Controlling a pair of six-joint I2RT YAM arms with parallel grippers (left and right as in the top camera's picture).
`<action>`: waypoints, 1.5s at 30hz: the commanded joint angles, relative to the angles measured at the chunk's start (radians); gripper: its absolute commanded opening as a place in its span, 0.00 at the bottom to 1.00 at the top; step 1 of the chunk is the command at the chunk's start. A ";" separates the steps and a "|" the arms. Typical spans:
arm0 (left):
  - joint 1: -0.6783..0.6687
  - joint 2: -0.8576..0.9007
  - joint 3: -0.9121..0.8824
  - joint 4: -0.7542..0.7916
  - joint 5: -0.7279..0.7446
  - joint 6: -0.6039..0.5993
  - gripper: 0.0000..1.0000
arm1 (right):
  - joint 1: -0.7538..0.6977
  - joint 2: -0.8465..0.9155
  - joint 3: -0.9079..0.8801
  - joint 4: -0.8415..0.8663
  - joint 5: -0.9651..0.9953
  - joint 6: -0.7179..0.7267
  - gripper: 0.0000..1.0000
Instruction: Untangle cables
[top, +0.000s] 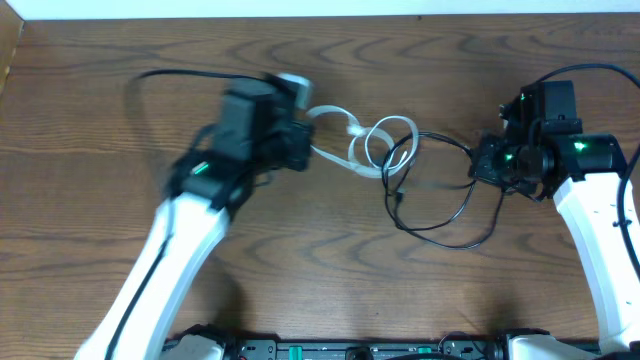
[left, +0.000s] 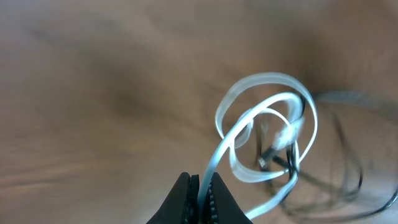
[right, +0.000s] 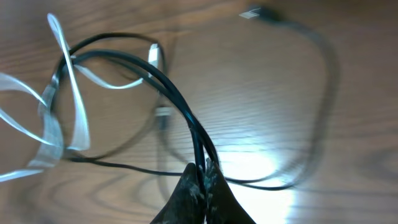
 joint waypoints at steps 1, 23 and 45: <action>0.061 -0.114 0.009 -0.036 -0.119 -0.047 0.07 | -0.029 0.027 0.013 -0.018 0.135 0.026 0.01; 0.264 -0.185 0.009 -0.180 -0.038 -0.042 0.08 | 0.011 0.156 0.013 0.141 -0.377 -0.260 0.32; 0.264 -0.309 0.323 -0.026 0.124 -0.216 0.07 | 0.256 0.387 0.013 0.461 -0.528 -0.352 0.63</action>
